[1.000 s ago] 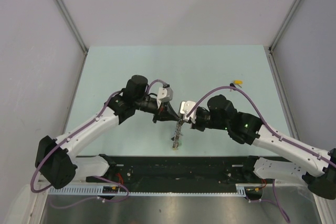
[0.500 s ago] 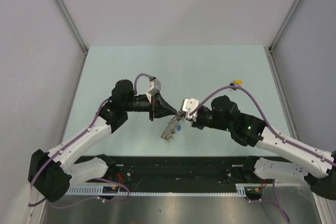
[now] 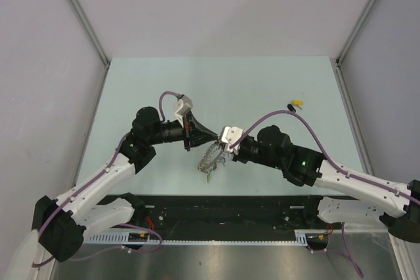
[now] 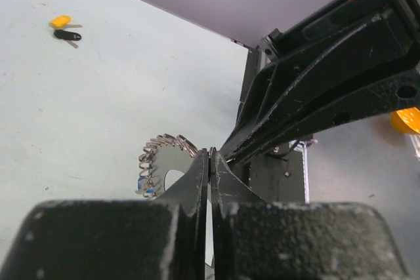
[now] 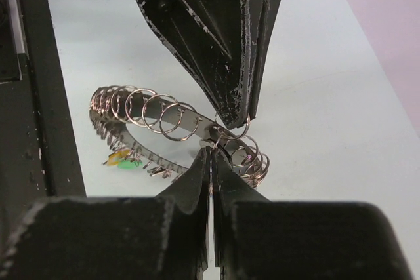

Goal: Put the keys on the keyring

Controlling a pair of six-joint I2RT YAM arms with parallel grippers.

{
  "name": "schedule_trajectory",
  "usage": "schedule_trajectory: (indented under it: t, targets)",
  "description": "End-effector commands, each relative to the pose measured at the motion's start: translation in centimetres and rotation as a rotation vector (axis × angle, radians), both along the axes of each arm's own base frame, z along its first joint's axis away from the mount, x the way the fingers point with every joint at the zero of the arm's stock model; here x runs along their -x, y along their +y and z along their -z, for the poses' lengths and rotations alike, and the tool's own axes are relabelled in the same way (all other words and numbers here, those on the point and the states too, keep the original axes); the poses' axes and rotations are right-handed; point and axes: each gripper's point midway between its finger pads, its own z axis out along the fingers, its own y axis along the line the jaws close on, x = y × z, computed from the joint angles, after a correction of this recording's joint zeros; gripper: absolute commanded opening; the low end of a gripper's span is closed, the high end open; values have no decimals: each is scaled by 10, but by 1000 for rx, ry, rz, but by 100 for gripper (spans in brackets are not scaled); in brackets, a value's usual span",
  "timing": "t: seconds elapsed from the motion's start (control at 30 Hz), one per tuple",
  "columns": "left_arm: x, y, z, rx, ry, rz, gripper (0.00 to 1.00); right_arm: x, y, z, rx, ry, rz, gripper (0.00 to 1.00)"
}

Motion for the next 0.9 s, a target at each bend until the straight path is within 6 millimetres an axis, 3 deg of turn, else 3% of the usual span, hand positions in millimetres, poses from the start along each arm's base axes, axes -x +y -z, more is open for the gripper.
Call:
schedule_trajectory:
  t: [0.0,0.3,0.43,0.63,0.73,0.87]
  targets:
    - [-23,12,-49,147,-129,-176,0,6,12,-3,-31,-5,-14,0]
    - [-24,20,-41,214,-83,-249,1,-4,13,-14,-61,-57,24,0]
    - [-23,25,-38,180,-119,-260,29,-6,11,-18,-64,-75,22,0]
    - [-22,36,-34,96,-222,-238,42,-6,5,-25,-50,-93,13,0]
    - [-16,35,-28,41,-266,-158,47,-7,1,-27,-31,-102,11,0]
    - [7,25,-19,-21,-301,68,56,-7,-1,-28,-12,-111,10,0]
